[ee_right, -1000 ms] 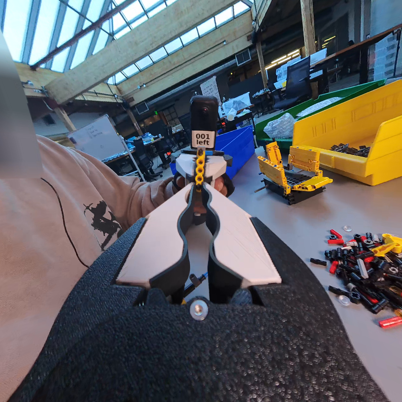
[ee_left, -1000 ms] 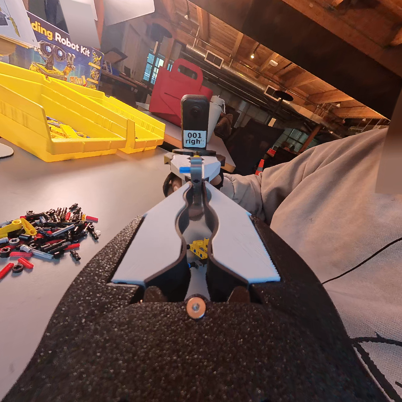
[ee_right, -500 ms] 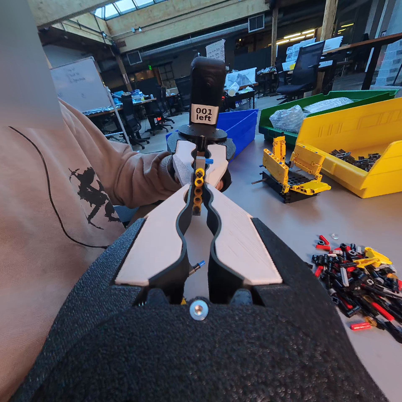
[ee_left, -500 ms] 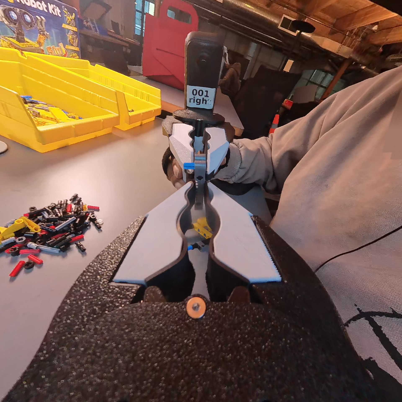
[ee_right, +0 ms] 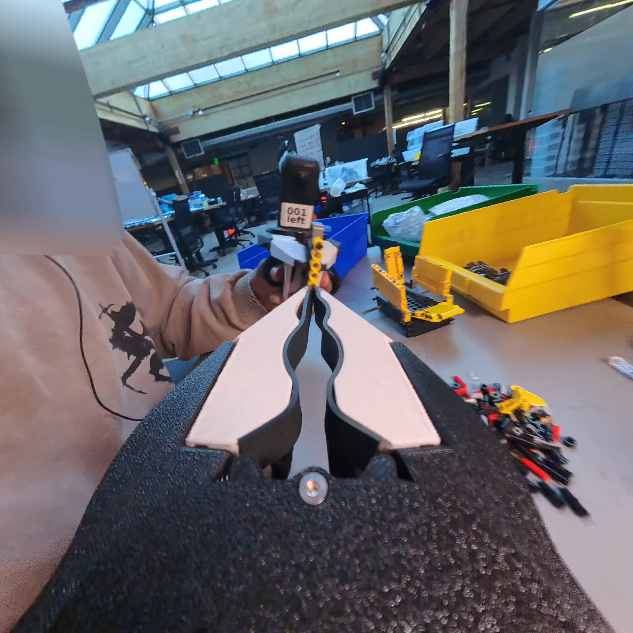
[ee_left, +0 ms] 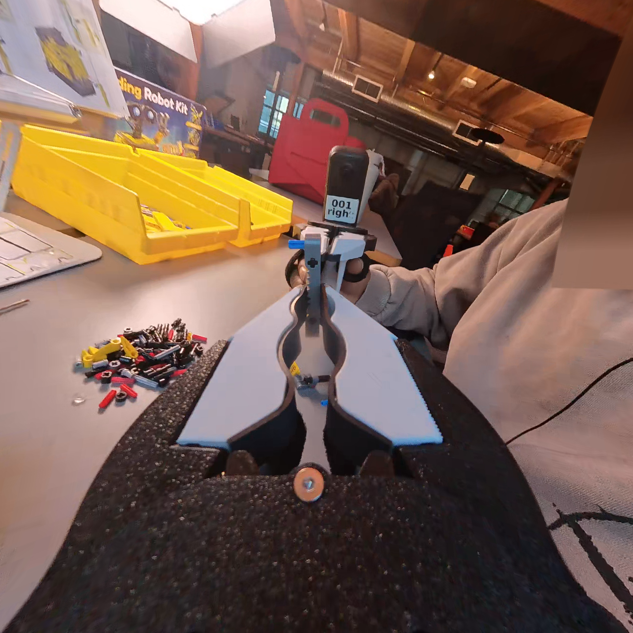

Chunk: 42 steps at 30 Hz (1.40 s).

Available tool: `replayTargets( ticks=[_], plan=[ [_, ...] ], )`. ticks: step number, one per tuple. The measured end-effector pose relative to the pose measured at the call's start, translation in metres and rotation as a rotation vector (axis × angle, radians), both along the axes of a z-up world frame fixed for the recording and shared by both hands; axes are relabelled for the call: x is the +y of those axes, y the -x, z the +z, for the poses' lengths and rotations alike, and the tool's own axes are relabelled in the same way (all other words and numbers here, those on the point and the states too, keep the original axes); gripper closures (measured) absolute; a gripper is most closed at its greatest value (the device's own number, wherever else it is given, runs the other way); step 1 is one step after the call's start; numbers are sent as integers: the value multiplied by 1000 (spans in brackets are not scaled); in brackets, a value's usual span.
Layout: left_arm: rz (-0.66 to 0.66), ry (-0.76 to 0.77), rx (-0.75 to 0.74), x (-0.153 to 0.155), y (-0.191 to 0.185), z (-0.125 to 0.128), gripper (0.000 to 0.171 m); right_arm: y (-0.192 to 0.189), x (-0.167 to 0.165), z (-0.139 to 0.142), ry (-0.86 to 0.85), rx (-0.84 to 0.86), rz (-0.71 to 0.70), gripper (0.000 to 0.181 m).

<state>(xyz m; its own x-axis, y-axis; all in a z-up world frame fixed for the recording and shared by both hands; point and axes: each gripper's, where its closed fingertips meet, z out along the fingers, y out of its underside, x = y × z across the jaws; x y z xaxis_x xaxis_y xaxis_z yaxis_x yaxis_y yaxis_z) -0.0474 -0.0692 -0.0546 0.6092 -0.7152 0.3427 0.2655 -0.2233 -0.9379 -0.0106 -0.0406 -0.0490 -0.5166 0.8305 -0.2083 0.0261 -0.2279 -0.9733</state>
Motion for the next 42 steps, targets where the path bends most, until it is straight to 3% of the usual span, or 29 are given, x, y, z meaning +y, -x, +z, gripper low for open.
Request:
replayTargets(
  ticks=[2, 10, 14, 19, 36, 38, 40, 42],
  plan=[
    [2, 23, 4, 3, 1, -5, 167, 1, -8, 0, 27, -4, 39, 181],
    [-9, 39, -15, 3, -1, -7, 166, -1, 2, -4, 26, -33, -14, 181],
    [-56, 52, 4, 2, -18, -14, 166, 9, -16, -12, -8, -70, 5, 163],
    [-109, 59, 28, -3, -32, -18, 166, 13, -30, -22, -15, -108, 46, 175],
    [-124, 84, 57, -5, -33, -20, 167, 7, -32, -27, -81, -113, 100, 176],
    [-81, 70, 19, -3, -23, -13, 166, 4, -31, -27, -83, -112, 107, 181],
    [48, -6, -131, -5, 35, 18, 168, -8, 3, -17, -13, -75, 27, 181],
    [11, -28, 39, -6, 9, 8, 166, -7, 10, -16, -84, -68, -29, 181]
  ],
)
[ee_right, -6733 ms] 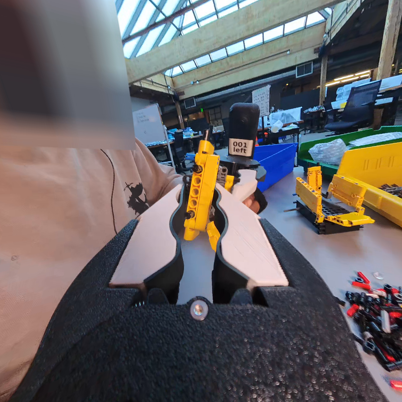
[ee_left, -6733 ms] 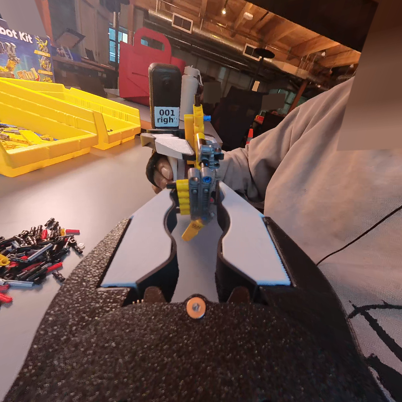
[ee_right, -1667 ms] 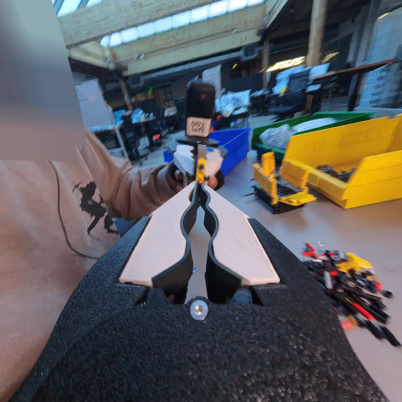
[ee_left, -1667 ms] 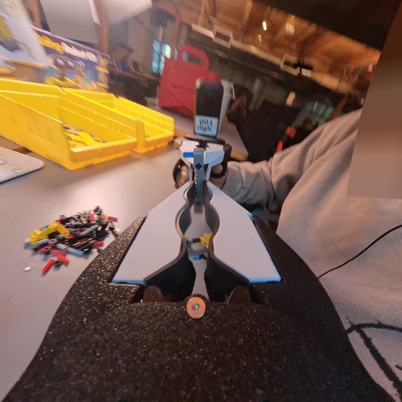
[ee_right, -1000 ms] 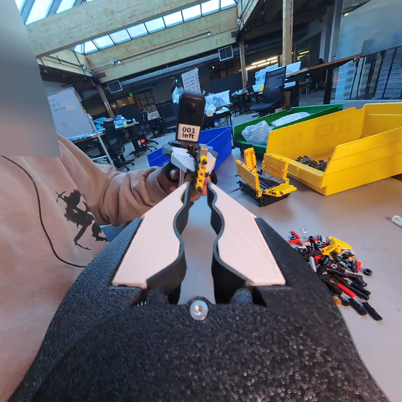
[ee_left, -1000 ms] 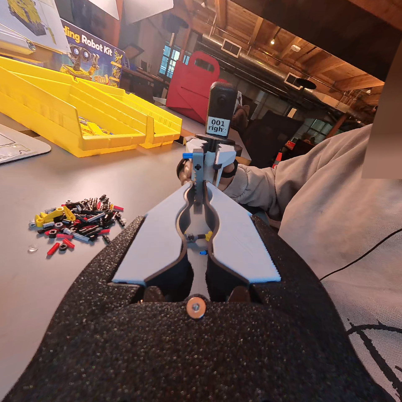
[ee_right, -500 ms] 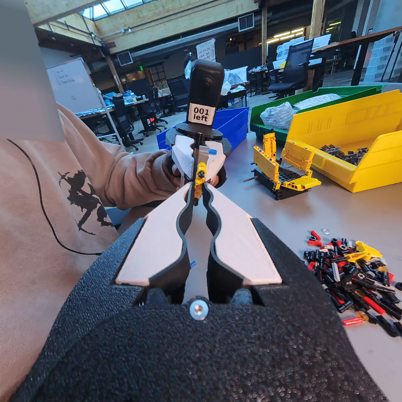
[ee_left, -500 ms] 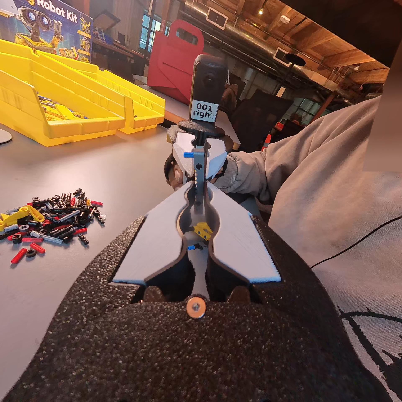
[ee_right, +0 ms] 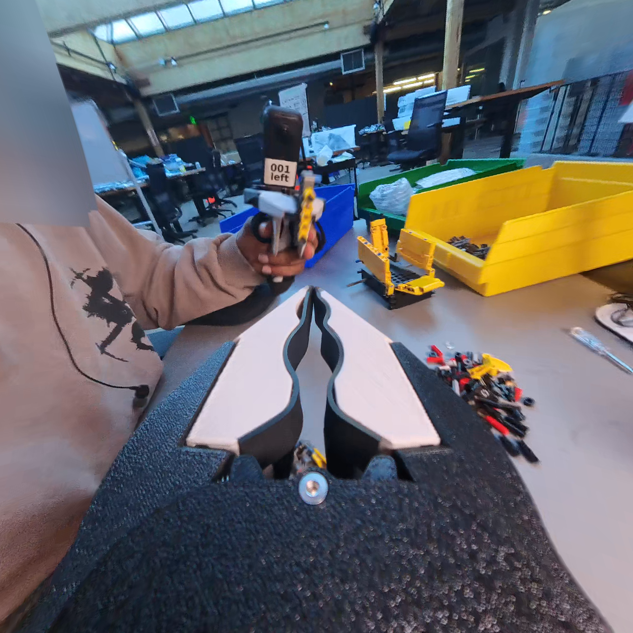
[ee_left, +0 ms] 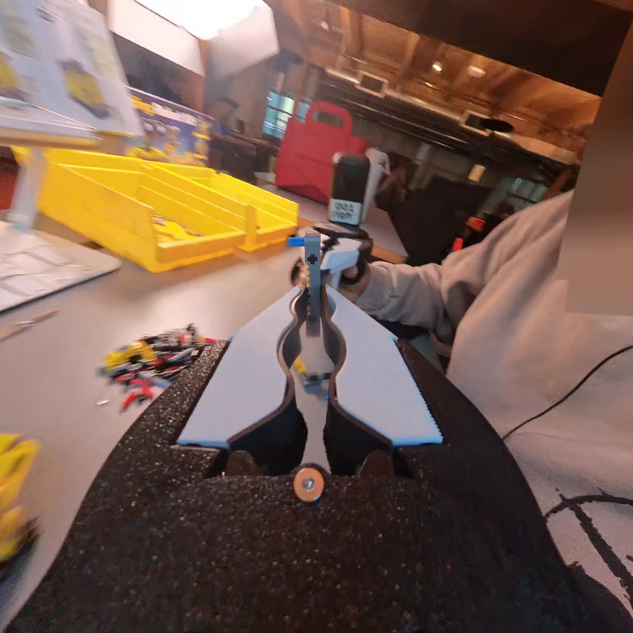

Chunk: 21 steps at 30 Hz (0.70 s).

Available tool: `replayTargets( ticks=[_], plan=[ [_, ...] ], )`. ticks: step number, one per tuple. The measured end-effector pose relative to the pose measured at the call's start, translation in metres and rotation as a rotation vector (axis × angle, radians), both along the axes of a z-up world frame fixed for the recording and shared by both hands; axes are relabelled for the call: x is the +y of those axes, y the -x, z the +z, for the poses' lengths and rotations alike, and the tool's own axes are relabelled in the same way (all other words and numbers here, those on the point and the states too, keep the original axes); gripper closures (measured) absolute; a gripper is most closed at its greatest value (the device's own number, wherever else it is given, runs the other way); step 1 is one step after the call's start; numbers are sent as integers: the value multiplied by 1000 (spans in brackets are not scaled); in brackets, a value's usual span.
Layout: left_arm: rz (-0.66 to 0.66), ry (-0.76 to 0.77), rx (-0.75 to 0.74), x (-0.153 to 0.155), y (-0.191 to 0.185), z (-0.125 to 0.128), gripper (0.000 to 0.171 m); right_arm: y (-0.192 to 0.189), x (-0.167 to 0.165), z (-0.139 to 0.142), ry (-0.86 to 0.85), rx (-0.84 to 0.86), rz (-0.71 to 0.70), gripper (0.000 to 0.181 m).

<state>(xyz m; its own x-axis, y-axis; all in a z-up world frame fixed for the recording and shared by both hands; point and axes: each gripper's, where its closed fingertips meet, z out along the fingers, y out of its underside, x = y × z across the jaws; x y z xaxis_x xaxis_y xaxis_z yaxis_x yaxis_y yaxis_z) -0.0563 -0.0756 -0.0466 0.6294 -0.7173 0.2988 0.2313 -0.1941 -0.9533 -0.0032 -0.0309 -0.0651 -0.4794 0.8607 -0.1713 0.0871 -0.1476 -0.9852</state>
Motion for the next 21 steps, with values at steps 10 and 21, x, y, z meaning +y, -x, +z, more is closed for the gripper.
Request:
replayTargets(
  ticks=[10, 21],
  plan=[
    [-126, 33, -49, 0, -42, -10, 166, 19, -43, 12, 106, 13, 117, 169],
    [-103, 23, -27, -1, -43, -7, 167, 16, -44, 11, 76, 40, 126, 176]
  ],
)
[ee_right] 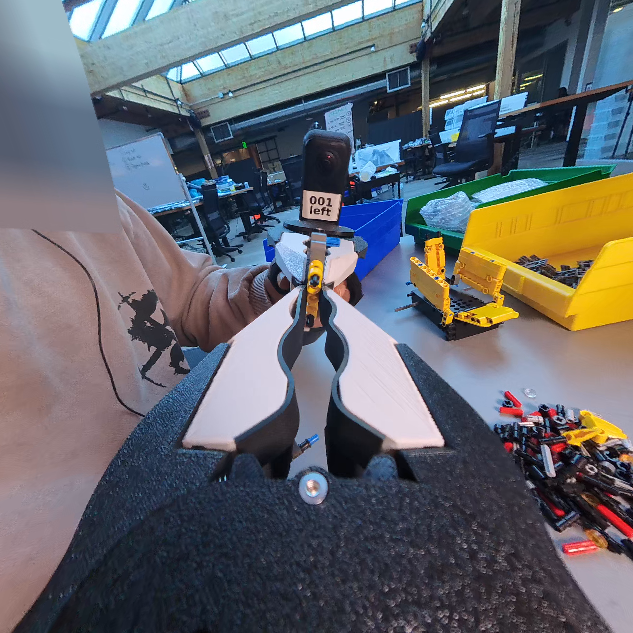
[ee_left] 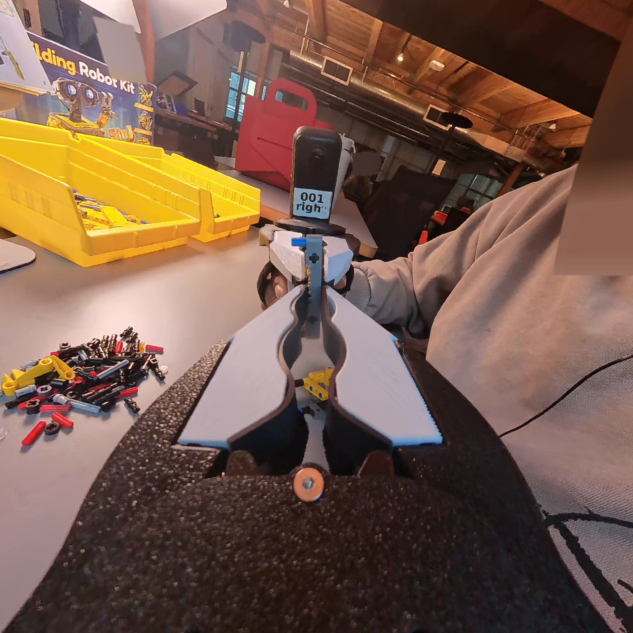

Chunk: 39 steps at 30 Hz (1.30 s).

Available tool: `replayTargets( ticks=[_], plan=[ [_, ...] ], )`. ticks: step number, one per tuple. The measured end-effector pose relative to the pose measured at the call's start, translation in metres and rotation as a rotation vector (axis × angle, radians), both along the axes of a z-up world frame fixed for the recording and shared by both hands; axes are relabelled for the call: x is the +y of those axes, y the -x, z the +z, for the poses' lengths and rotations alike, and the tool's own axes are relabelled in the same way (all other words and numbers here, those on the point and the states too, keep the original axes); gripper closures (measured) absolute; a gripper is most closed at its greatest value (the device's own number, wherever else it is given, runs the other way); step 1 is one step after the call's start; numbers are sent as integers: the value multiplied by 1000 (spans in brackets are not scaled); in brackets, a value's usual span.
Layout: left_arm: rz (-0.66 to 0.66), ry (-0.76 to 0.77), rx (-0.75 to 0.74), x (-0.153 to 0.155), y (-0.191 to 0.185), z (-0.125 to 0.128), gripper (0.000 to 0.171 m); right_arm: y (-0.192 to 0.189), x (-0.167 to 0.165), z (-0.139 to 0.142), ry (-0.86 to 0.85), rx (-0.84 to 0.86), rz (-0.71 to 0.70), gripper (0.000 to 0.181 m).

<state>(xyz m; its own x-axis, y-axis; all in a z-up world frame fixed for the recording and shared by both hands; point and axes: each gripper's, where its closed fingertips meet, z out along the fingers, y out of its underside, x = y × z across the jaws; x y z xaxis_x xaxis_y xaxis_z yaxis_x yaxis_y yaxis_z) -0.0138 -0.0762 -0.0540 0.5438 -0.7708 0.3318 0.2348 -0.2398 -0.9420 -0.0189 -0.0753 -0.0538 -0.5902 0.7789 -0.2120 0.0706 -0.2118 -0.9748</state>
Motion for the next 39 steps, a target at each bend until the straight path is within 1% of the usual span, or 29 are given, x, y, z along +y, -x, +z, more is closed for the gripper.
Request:
replayTargets(
  ticks=[14, 15, 16, 17, 18, 19, 20, 21, 22, 23, 24, 26, 29, 33, 39],
  plan=[
    [13, -4, 12, -1, 0, 1, 167, -7, 0, -4, -23, -11, 33, 176],
    [81, -52, -130, -2, 30, 24, 166, -11, 9, -3, -15, 3, 18, 181],
    [173, -105, -262, -8, 76, 49, 170, -18, 34, -3, 28, 0, -47, 181],
    [230, -140, -212, -11, 89, 51, 170, -24, 49, -6, 42, -3, -97, 181],
    [169, -127, -110, -8, 59, 39, 166, -20, 40, -12, -24, -8, -100, 181],
    [101, -99, -62, -3, 28, 27, 166, -12, 19, -15, -65, -8, -49, 181],
    [85, -72, -40, 4, 16, 20, 166, -4, 8, -17, -90, -23, -17, 181],
    [88, -64, -60, 7, 19, 22, 166, 0, 9, -12, -68, -16, -13, 181],
    [95, -60, -90, 9, 26, 25, 166, 1, 13, -3, -24, -2, -8, 174],
    [121, -56, -108, 12, 33, 23, 166, 1, 14, -1, -16, -8, -9, 155],
    [118, -45, -143, 12, 35, 22, 166, 3, 13, -2, -33, -18, -18, 150],
    [97, -30, -195, 11, 30, 20, 166, 5, 8, -2, -26, -11, -37, 151],
    [69, -23, -172, 12, 17, 15, 166, 11, 5, -9, -42, -38, -74, 153],
    [60, -15, -143, 13, 7, 9, 166, 9, 7, -4, -42, -15, -86, 170],
    [27, -13, -125, 9, 0, 4, 165, 6, 5, -10, -81, -43, -69, 175]
  ],
)
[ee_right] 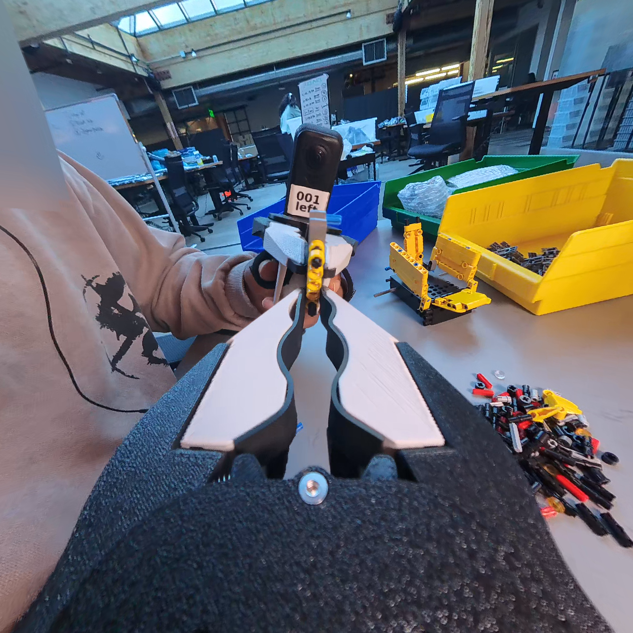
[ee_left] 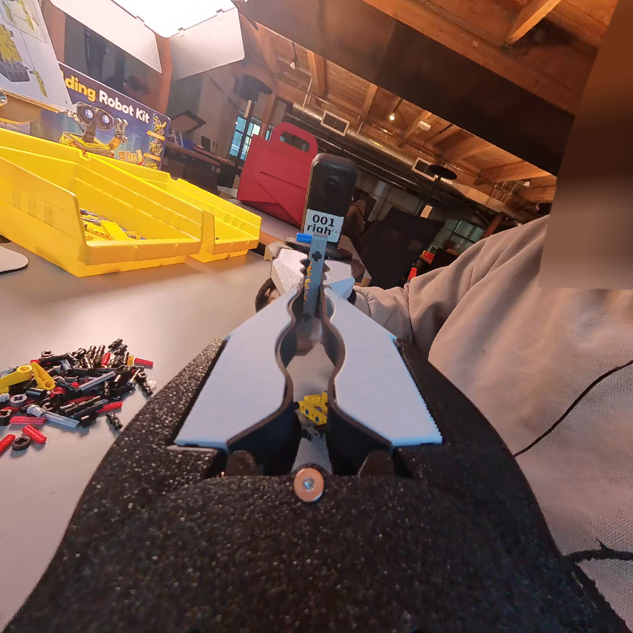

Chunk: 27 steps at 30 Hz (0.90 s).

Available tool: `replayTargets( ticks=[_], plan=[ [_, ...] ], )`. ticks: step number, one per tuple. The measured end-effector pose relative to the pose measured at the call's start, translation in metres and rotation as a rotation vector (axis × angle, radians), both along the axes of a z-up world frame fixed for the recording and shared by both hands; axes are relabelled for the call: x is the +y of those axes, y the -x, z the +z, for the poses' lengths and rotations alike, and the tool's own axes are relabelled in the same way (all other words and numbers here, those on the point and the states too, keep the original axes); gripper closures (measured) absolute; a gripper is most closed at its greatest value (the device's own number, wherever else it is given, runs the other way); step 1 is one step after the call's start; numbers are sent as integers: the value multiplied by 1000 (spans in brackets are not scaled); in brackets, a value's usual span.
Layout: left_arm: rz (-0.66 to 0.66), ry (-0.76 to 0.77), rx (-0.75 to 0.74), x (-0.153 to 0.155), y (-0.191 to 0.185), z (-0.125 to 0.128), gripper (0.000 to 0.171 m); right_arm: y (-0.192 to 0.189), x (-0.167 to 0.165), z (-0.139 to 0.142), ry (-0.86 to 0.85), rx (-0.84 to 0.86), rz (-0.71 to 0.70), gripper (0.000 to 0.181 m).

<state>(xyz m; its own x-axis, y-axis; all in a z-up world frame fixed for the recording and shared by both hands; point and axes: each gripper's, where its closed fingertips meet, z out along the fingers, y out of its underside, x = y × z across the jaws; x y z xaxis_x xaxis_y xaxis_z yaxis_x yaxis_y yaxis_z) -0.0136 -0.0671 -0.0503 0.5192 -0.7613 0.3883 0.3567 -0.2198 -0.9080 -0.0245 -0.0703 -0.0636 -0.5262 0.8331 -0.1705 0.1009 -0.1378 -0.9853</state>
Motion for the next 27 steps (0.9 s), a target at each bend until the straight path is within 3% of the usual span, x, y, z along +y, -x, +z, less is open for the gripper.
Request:
replayTargets(
  ticks=[2, 17, 24, 26, 27],
  plan=[
    [-7, -4, 71, -3, -3, -7, 160, -2, -1, -1, -10, 0, 8, 175],
    [-52, 5, 331, -14, -8, -22, 167, -9, -14, -13, -56, -39, 87, 176],
    [-66, 45, 355, -13, -9, -30, 168, -17, -10, -19, -112, -69, 129, 176],
    [-44, 60, 358, -14, 1, -32, 168, -24, 7, -10, -83, -53, 106, 177],
    [-63, 48, 380, -15, -6, -34, 167, -24, 1, -18, -156, -74, 122, 177]
  ],
)
